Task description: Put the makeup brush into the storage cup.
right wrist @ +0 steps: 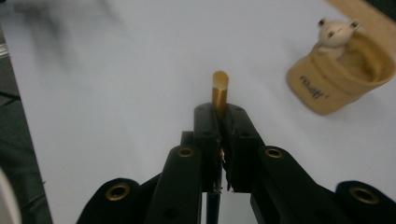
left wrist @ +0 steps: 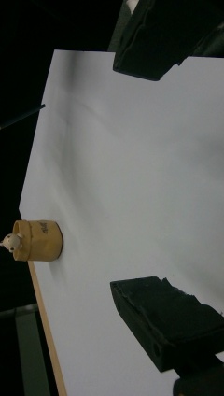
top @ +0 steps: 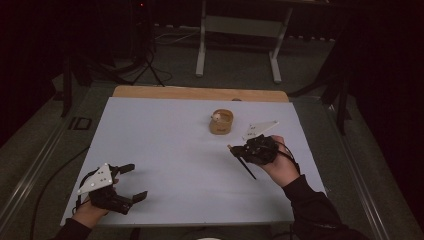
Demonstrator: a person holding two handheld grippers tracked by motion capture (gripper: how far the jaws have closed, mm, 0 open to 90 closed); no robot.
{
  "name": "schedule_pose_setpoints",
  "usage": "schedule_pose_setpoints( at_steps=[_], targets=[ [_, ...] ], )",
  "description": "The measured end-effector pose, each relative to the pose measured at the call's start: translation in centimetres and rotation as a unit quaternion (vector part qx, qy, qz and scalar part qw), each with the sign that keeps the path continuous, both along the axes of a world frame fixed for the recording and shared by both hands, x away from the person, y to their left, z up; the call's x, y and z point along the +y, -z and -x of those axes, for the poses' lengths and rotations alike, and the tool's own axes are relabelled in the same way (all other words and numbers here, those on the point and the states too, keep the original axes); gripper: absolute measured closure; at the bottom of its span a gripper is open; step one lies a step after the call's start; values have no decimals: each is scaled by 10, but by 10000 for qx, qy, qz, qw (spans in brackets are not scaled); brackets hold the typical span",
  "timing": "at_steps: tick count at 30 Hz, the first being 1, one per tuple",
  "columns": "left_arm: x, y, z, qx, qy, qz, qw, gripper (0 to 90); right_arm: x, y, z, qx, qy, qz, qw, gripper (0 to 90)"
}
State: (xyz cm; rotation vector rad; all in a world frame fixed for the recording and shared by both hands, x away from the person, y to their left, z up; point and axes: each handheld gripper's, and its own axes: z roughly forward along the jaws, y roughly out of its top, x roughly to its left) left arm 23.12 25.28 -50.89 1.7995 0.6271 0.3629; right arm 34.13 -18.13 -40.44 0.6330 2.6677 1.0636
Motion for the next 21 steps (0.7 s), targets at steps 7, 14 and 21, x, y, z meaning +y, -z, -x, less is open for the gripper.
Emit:
schedule_pose_setpoints(
  at_steps=[7, 14, 21],
  targets=[
    [0, 1, -2, 40, 3, 2, 10000, 5, -5, -11, -5, -41, 26, -295, 9996, 846],
    [-1, 1, -2, 67, 21, -9, 10000, 5, -10, -25, -8, -193, 84, -556, 9982, 847],
    [-1, 1, -1, 15, 17, -24, 10000, 5, -12, -44, -12, -462, 124, -865, 9951, 846]
  ],
)
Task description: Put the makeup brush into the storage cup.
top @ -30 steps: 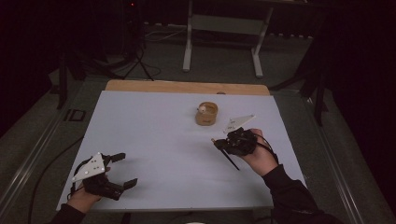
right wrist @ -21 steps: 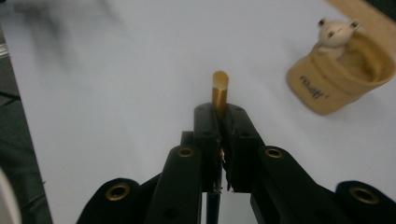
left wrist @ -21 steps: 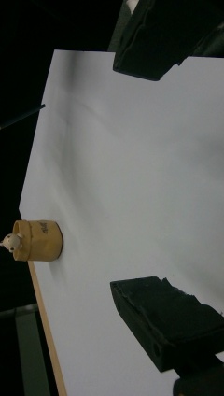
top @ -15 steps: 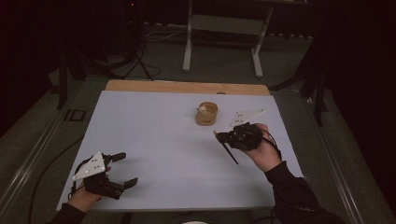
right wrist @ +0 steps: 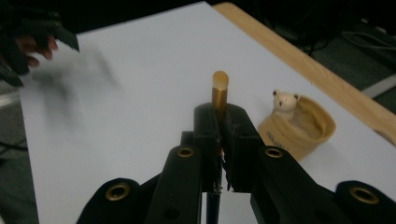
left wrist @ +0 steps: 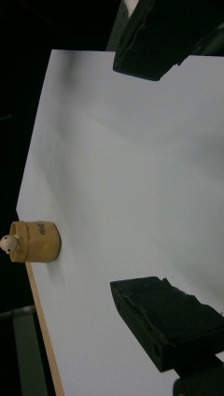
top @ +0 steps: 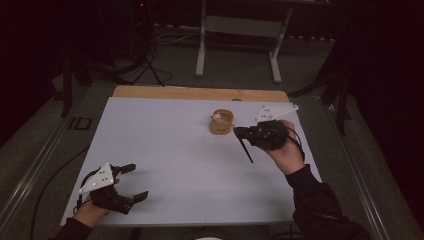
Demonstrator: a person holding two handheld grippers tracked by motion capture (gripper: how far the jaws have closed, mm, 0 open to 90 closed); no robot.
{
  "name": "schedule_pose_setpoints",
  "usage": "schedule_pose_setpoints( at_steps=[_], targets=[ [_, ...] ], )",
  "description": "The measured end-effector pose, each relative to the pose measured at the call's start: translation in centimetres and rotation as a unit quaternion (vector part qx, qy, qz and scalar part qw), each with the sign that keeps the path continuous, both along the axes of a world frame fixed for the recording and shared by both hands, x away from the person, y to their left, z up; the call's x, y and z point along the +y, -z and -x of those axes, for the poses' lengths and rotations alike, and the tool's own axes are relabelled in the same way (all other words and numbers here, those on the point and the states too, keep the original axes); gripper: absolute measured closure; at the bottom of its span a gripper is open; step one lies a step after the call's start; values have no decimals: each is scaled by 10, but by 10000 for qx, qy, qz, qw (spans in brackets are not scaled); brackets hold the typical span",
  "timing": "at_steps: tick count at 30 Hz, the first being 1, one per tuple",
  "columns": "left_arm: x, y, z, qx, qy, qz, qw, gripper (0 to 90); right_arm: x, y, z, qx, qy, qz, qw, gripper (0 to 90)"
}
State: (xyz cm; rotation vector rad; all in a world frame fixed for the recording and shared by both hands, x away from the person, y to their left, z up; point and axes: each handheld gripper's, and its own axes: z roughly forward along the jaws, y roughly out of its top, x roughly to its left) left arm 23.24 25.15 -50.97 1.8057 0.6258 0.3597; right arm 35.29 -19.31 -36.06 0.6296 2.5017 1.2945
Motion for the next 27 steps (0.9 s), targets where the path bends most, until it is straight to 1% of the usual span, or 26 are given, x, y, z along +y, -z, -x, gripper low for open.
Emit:
schedule_pose_setpoints(
  at_steps=[1, 4, 9, 11, 12, 15, 19, 23, 26, 27],
  targets=[
    [0, 0, 0, -2, -10, 3, 10000, 5, 0, -3, -1, -79, 26, -11, 10000, 846],
    [0, 0, 0, 1, -7, 12, 10000, 5, 2, -9, -4, -151, 78, -58, 9998, 846],
    [0, 0, 0, 4, 0, 0, 10000, 5, 2, -19, -12, -275, 285, -252, 9989, 846],
    [1, 0, 0, 2, -15, 18, 10000, 5, 1, -23, -15, -317, 320, -367, 9983, 846],
    [1, 0, 0, 2, -15, 18, 10000, 5, 1, -23, -15, -317, 320, -367, 9983, 846],
    [1, 0, 0, 7, -15, 13, 10000, 5, 1, -31, -20, -483, 397, -468, 9969, 846],
    [1, 0, 0, 2, -22, 13, 10000, 5, 1, -38, -26, -560, 438, -581, 9958, 846],
    [1, 0, 1, -29, -52, 18, 10000, 5, 0, -44, -32, -633, 568, -841, 9928, 846],
    [2, 0, 1, -35, -70, 30, 10000, 6, -1, -49, -36, -775, 685, -947, 9901, 846],
    [2, 0, 1, -32, -69, 33, 10000, 6, -1, -50, -38, -853, 734, -962, 9890, 846]
  ],
)
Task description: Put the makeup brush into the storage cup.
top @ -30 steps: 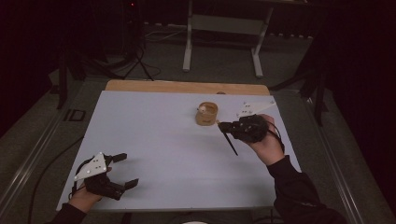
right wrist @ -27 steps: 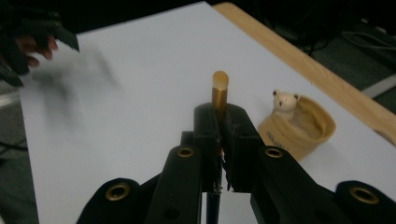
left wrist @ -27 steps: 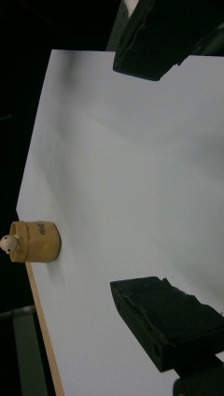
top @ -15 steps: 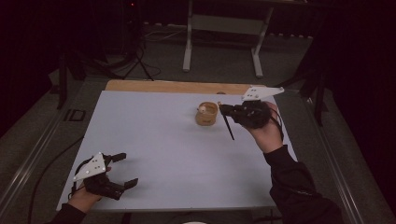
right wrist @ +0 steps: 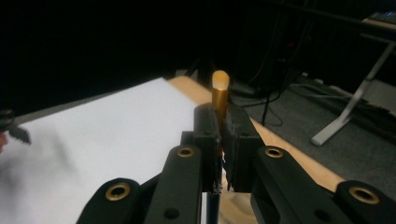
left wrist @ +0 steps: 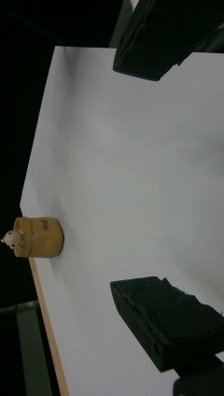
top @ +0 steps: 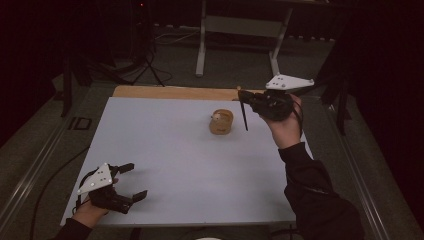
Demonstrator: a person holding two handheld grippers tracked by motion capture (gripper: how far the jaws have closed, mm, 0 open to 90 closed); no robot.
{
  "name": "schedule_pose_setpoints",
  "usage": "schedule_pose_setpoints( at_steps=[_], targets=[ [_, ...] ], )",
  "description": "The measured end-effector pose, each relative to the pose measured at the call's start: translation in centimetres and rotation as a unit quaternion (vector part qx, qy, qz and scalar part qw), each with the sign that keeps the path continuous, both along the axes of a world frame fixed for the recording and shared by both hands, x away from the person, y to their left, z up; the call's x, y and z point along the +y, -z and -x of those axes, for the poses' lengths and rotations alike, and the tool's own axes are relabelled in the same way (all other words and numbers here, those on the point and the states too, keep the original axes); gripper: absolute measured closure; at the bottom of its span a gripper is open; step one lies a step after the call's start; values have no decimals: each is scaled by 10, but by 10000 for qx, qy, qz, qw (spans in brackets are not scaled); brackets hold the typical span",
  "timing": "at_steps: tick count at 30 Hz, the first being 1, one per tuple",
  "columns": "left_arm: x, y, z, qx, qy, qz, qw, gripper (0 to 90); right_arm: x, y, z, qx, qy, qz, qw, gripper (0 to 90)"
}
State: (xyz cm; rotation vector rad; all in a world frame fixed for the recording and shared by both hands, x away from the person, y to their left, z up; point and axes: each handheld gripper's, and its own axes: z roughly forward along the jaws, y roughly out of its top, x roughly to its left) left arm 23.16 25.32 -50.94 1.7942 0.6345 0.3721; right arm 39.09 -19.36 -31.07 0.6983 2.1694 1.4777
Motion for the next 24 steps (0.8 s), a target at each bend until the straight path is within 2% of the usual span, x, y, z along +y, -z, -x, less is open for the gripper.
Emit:
schedule_pose_setpoints(
  at_steps=[3, 11, 15, 24],
  targets=[
    [0, 0, 0, -1, 6, -3, 10000, 5, -1, -2, -9, -57, 105, -119, 9999, 846],
    [-1, 1, 0, 33, 45, -43, 10000, 5, 0, -2, -30, 54, 258, -501, 9984, 846],
    [-1, 1, 0, 33, 53, -35, 10000, 5, 2, 1, -41, 102, 391, -600, 9974, 846],
    [0, 1, 0, 34, 57, -18, 10000, 5, 9, 10, -57, -96, 692, -751, 9947, 846]
  ],
)
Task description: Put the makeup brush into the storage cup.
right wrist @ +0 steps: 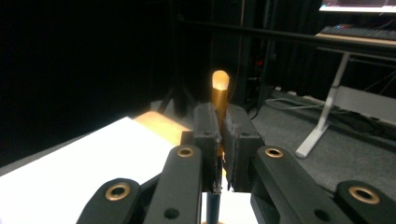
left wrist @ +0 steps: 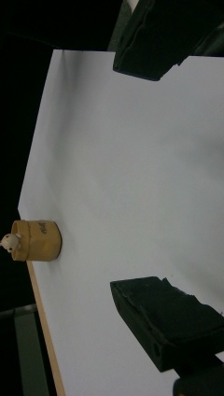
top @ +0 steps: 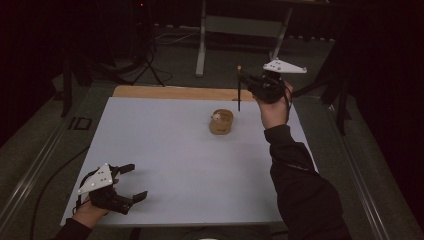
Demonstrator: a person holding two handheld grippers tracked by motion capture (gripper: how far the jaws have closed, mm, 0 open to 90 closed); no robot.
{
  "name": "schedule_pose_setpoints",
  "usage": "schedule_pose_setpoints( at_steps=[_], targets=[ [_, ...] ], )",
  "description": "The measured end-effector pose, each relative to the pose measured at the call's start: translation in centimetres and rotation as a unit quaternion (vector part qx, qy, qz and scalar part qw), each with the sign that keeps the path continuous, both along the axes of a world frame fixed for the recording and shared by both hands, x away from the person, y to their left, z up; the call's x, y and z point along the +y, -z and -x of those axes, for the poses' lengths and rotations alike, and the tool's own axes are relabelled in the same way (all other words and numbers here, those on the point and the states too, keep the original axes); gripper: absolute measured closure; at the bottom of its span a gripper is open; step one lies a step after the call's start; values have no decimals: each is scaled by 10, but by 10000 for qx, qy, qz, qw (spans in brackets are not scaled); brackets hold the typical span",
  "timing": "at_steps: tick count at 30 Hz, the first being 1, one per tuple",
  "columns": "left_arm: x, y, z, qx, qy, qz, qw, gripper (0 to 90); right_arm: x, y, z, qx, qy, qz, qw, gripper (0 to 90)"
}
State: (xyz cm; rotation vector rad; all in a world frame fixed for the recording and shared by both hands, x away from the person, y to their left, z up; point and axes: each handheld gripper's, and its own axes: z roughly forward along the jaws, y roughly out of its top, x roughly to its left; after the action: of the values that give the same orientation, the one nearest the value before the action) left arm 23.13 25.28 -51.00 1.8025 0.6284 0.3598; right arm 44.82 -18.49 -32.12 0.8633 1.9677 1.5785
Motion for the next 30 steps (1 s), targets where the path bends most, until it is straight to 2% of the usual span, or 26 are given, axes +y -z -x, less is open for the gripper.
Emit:
schedule_pose_setpoints(
  at_steps=[5, 21, 25, 27, 30],
  targets=[
    [0, 0, 0, -6, 1, 3, 10000, 6, 1, 5, -6, -145, 218, -148, 9995, 846],
    [-1, 0, 0, 10, 30, -20, 10000, 5, 9, 28, -26, -53, 113, -460, 9989, 844],
    [-2, 1, 0, 27, 62, -44, 10000, 6, 10, 37, -31, -69, 211, -463, 9987, 842],
    [-2, 1, 0, 24, 64, -38, 10000, 5, 9, 39, -33, -80, 179, -516, 9985, 842],
    [-2, 1, 0, 30, 61, -18, 10000, 5, 8, 48, -37, -89, 276, -670, 9973, 842]
  ],
)
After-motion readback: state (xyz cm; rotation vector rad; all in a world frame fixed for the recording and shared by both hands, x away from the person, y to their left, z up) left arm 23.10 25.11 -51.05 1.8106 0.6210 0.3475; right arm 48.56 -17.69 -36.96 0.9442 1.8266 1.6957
